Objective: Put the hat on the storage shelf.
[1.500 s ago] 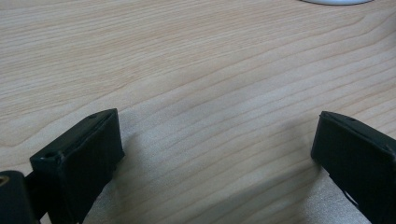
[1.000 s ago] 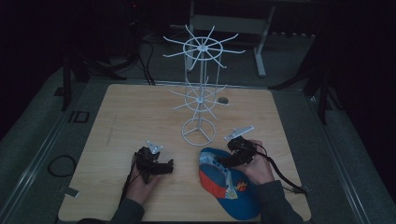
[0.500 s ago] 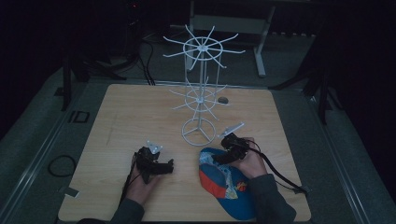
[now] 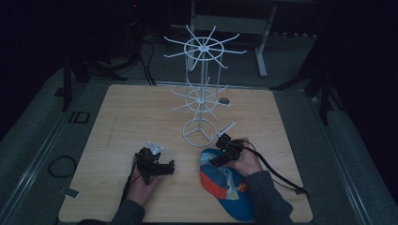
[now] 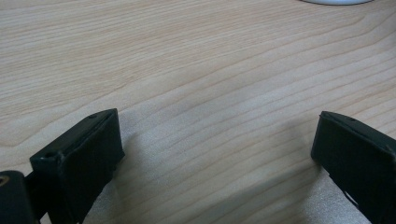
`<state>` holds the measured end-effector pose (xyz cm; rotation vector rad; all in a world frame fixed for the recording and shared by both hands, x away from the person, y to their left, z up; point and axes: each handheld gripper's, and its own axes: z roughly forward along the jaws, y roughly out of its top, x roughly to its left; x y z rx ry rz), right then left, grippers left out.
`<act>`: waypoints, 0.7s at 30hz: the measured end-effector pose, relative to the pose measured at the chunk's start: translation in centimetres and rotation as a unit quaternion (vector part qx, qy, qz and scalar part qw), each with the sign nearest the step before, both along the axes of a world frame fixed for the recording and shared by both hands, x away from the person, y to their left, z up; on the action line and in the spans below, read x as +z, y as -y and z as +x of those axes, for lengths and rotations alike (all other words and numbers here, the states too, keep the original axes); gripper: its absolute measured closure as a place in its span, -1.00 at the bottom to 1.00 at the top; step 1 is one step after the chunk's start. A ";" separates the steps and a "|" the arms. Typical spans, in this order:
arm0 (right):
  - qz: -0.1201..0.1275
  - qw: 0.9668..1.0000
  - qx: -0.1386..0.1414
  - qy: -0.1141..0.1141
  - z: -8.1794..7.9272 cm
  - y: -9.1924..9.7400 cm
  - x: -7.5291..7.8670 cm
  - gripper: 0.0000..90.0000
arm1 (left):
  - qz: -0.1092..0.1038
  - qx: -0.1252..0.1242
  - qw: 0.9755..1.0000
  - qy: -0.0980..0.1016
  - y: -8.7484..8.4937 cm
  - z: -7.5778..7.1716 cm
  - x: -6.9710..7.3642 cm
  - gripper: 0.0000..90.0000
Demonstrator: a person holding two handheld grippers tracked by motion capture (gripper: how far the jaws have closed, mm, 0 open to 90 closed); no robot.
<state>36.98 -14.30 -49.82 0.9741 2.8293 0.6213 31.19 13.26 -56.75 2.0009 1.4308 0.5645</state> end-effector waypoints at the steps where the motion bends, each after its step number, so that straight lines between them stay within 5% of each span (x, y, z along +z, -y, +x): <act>1: -0.002 1.000 0.001 -0.002 0.0 0.0 -0.1 -0.23 | 0.000 0.000 1.000 0.000 0.0 0.0 0.0 -0.95; 7: -0.014 1.000 0.000 -0.008 0.2 -0.1 -0.4 0.13 | 0.000 0.000 1.000 0.000 0.0 0.0 0.0 -0.95; 10: -0.016 1.000 0.001 -0.007 0.2 -0.1 -0.5 0.61 | 0.000 0.000 1.000 0.000 0.0 0.0 0.0 -0.95; 13: -0.007 1.000 0.008 -0.002 0.0 0.0 -0.2 0.87 | 0.000 0.000 1.000 0.000 0.0 0.0 0.0 -0.95; 21: 0.021 0.999 0.012 0.025 -0.5 0.9 1.4 0.95 | -0.001 0.001 1.000 0.001 0.0 0.0 0.0 -0.95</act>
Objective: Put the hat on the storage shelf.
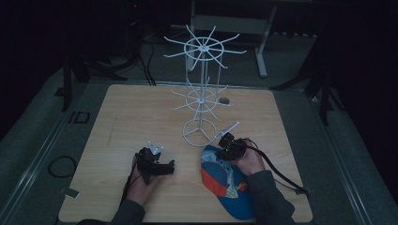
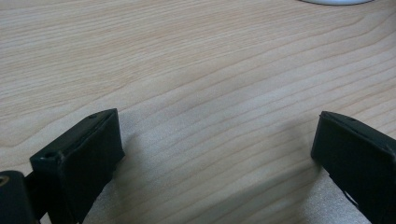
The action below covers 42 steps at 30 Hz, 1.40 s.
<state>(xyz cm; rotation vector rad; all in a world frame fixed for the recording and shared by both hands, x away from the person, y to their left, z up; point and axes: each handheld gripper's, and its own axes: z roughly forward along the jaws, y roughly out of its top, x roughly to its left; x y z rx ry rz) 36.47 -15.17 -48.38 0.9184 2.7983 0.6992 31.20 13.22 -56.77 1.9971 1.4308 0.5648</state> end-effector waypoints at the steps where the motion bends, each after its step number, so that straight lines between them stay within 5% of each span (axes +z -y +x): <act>1: 0.000 1.000 0.000 0.000 0.0 0.0 0.0 0.95 | 0.000 0.000 1.000 0.000 0.0 0.0 0.0 -0.95; 17: 0.051 0.999 0.003 0.015 -2.0 2.1 3.3 0.91 | 0.001 0.000 1.000 0.000 0.0 0.0 0.0 -0.95; 42: 0.092 0.991 0.019 0.093 -5.3 3.7 8.5 0.94 | -0.001 0.001 1.000 0.000 0.0 0.0 0.0 -0.95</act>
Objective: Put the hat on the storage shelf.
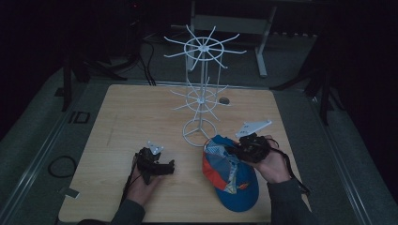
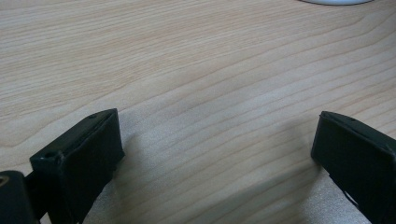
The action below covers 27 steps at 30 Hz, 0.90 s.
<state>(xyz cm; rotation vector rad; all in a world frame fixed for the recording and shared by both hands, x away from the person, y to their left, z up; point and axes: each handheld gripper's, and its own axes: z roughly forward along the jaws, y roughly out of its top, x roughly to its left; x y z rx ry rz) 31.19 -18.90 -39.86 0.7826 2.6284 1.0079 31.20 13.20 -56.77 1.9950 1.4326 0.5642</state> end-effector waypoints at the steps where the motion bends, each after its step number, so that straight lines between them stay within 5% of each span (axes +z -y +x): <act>1: 0.003 1.000 -0.001 0.005 -0.1 0.2 0.3 0.94 | -0.001 0.000 1.000 0.000 0.0 0.0 0.0 -0.95; 27: 0.046 0.998 -0.017 0.039 -0.8 2.5 3.2 0.95 | 0.001 -0.001 1.000 -0.001 0.0 0.0 0.0 -0.95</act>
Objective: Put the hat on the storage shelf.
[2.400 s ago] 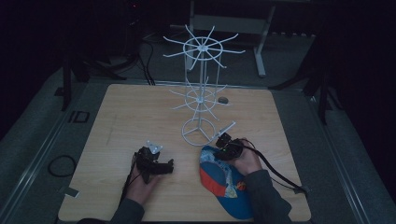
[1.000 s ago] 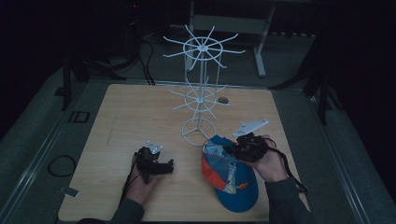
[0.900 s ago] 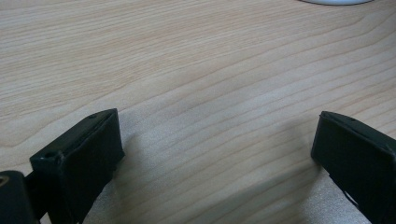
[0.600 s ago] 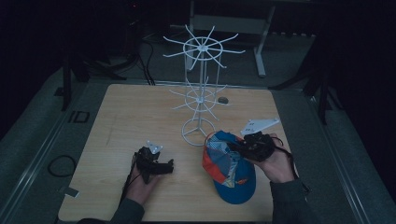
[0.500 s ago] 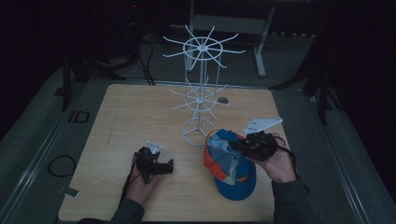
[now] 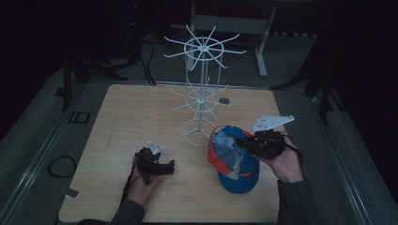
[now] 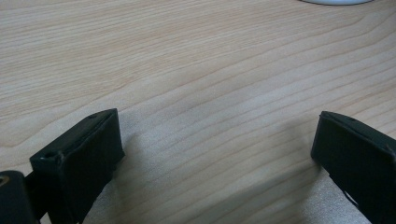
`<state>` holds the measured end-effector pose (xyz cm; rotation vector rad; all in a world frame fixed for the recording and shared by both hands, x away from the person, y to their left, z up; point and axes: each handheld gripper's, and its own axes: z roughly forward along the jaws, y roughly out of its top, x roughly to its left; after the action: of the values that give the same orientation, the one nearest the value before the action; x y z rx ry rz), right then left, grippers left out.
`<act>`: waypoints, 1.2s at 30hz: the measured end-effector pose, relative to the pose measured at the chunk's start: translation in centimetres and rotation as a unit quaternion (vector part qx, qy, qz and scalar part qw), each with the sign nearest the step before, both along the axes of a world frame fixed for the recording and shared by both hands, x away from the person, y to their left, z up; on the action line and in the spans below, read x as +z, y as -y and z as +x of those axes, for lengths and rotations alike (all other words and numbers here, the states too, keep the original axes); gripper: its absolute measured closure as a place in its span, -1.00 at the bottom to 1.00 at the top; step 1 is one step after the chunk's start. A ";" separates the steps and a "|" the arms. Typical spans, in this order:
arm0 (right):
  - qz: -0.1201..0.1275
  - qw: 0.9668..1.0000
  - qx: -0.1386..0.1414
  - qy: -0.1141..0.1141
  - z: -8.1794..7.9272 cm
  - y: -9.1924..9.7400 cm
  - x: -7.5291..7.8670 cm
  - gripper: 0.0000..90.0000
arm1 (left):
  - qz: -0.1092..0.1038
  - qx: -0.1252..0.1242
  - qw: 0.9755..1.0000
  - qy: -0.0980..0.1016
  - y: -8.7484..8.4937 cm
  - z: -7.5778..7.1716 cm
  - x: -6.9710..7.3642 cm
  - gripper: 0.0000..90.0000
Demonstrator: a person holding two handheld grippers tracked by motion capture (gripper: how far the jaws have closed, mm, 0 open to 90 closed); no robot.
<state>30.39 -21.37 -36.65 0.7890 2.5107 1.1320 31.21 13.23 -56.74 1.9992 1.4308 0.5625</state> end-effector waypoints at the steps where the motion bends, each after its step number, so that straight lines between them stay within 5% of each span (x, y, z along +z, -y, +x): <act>1: 0.000 1.000 0.000 0.000 0.0 0.0 0.0 0.95 | 0.000 0.000 1.000 0.000 0.0 0.0 0.0 -0.95; 36: 0.013 1.000 -0.011 0.025 0.1 2.2 3.1 0.95 | 0.000 0.000 1.000 0.000 0.0 0.0 0.0 -0.95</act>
<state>30.47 -23.55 -33.58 0.7835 2.4442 1.1648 31.21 13.22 -56.74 2.0000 1.4302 0.5620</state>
